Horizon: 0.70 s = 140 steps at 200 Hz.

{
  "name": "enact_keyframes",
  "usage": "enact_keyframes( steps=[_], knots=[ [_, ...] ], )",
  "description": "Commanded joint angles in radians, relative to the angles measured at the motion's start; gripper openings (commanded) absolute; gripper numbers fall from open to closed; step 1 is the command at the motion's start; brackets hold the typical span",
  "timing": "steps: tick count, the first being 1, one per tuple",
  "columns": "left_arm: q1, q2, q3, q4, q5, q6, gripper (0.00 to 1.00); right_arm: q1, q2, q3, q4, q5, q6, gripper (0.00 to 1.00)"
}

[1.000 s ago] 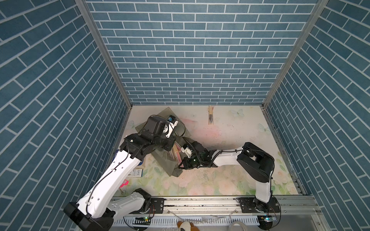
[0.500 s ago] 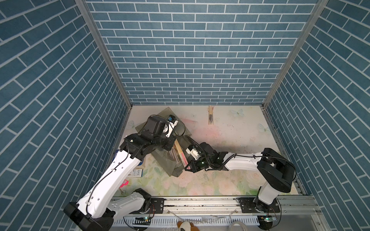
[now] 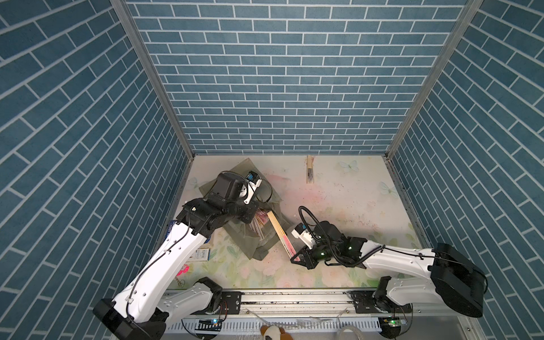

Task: Take out the folding fans from the tote bags
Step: Pick up the folding fan from the canvas bag.

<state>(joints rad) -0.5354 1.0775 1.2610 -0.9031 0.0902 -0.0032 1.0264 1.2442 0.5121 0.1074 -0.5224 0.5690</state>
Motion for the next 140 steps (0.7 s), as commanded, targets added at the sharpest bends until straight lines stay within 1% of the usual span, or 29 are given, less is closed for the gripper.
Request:
enact_keyframes(
  steps=[1, 30, 61, 114, 140],
  knots=[
    [-0.003, -0.008, -0.014, 0.018, -0.013, 0.003, 0.0, -0.002, -0.09, -0.043, -0.031, 0.014, -0.059, 0.01],
    [-0.002, -0.009, -0.014, 0.023, -0.01, 0.003, 0.0, -0.002, -0.229, -0.084, -0.051, 0.017, -0.067, 0.01],
    [-0.003, -0.009, -0.016, 0.025, -0.01, 0.003, 0.0, -0.002, -0.367, -0.111, -0.088, 0.058, -0.087, 0.0],
    [-0.003, -0.01, -0.023, 0.026, -0.013, 0.003, 0.0, -0.002, -0.448, -0.132, -0.122, 0.085, -0.089, 0.0],
    [-0.002, -0.011, -0.028, 0.03, -0.012, 0.003, 0.0, -0.006, -0.467, -0.111, -0.152, 0.052, -0.085, 0.0]
  ],
)
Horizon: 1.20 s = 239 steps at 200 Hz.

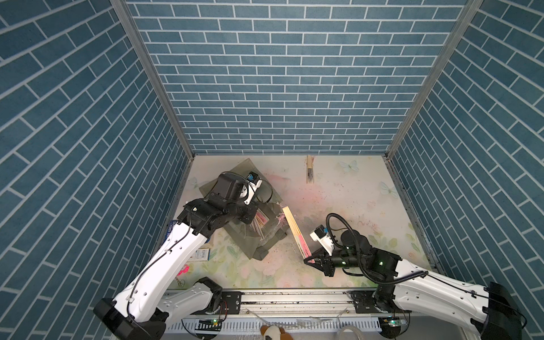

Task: Take out the folding fans from the tote bags
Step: Pick up the folding fan from the canvas bag, then place the folding fan at the center of the board.

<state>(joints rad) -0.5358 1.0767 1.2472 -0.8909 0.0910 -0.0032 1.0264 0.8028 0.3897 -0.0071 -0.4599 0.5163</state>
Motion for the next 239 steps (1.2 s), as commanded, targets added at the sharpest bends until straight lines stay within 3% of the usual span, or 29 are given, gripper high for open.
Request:
enact_keyframes(
  steps=[1, 47, 114, 142, 239],
  knots=[
    [-0.002, -0.009, -0.015, 0.018, -0.013, 0.004, 0.0, -0.006, -0.025, 0.013, -0.038, -0.012, -0.032, 0.0],
    [-0.002, -0.021, -0.034, 0.038, -0.004, 0.002, 0.0, -0.048, -0.026, 0.061, -0.077, 0.018, -0.045, 0.0],
    [-0.001, -0.034, -0.053, 0.05, -0.007, 0.006, 0.0, -0.198, 0.026, 0.169, -0.062, 0.027, -0.097, 0.0],
    [-0.001, -0.046, -0.069, 0.057, -0.003, 0.005, 0.0, -0.281, 0.126, 0.231, -0.054, 0.063, -0.081, 0.0],
    [0.003, -0.059, -0.1, 0.079, 0.003, 0.003, 0.0, -0.602, 0.543, 0.521, -0.03, -0.098, -0.023, 0.0]
  ],
)
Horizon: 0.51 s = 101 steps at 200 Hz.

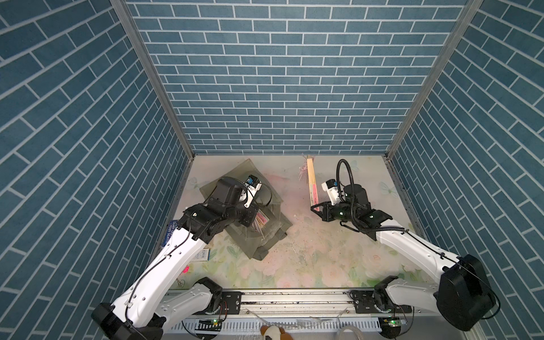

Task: Take out the folding fans from the tote bags
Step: Place the folding fan at the center of the board.

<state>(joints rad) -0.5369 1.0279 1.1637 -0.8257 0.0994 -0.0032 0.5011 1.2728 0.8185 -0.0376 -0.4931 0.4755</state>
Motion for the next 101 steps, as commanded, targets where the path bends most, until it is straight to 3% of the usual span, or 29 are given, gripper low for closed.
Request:
enact_keyframes(
  steps=[1, 47, 101],
  knots=[
    [0.003, -0.01, -0.016, 0.014, -0.005, 0.003, 0.0, -0.081, 0.079, 0.098, -0.001, -0.065, 0.017, 0.0],
    [0.004, -0.003, -0.021, 0.016, -0.004, 0.002, 0.0, -0.232, 0.355, 0.336, -0.092, -0.121, 0.011, 0.0],
    [0.005, 0.001, -0.022, 0.014, -0.006, 0.004, 0.0, -0.317, 0.732, 0.72, -0.291, -0.155, -0.07, 0.0]
  ],
)
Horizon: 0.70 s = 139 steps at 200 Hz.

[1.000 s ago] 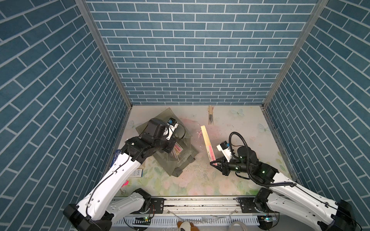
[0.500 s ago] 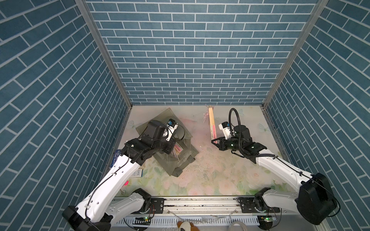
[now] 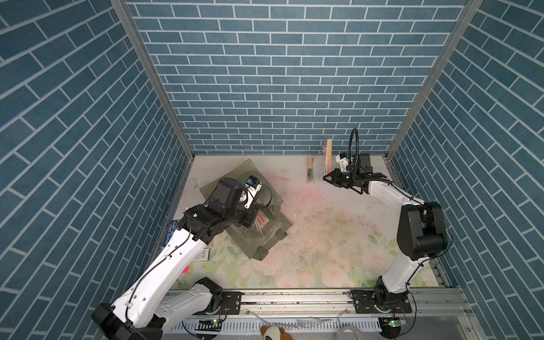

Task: Take out the folding fans from the tote bags
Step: Place the folding fan at the center of the board.

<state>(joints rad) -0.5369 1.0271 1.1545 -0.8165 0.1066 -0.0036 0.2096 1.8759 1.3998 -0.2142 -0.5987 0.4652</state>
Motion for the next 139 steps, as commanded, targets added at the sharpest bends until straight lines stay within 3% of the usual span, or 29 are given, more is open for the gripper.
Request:
enact_keyframes(
  steps=[1, 54, 99, 139],
  knots=[
    [0.005, 0.002, -0.013, 0.005, -0.013, 0.004, 0.0, -0.027, 0.137, 0.145, -0.116, -0.052, -0.06, 0.0],
    [0.005, 0.002, -0.016, 0.005, -0.015, 0.004, 0.0, -0.047, 0.477, 0.539, -0.345, -0.148, -0.121, 0.0],
    [0.004, -0.001, -0.018, 0.004, -0.018, 0.004, 0.0, -0.046, 0.649, 0.714, -0.442, -0.19, -0.117, 0.0],
    [0.005, 0.002, -0.018, 0.002, -0.019, 0.006, 0.0, -0.036, 0.682, 0.732, -0.451, -0.219, -0.117, 0.0]
  ],
)
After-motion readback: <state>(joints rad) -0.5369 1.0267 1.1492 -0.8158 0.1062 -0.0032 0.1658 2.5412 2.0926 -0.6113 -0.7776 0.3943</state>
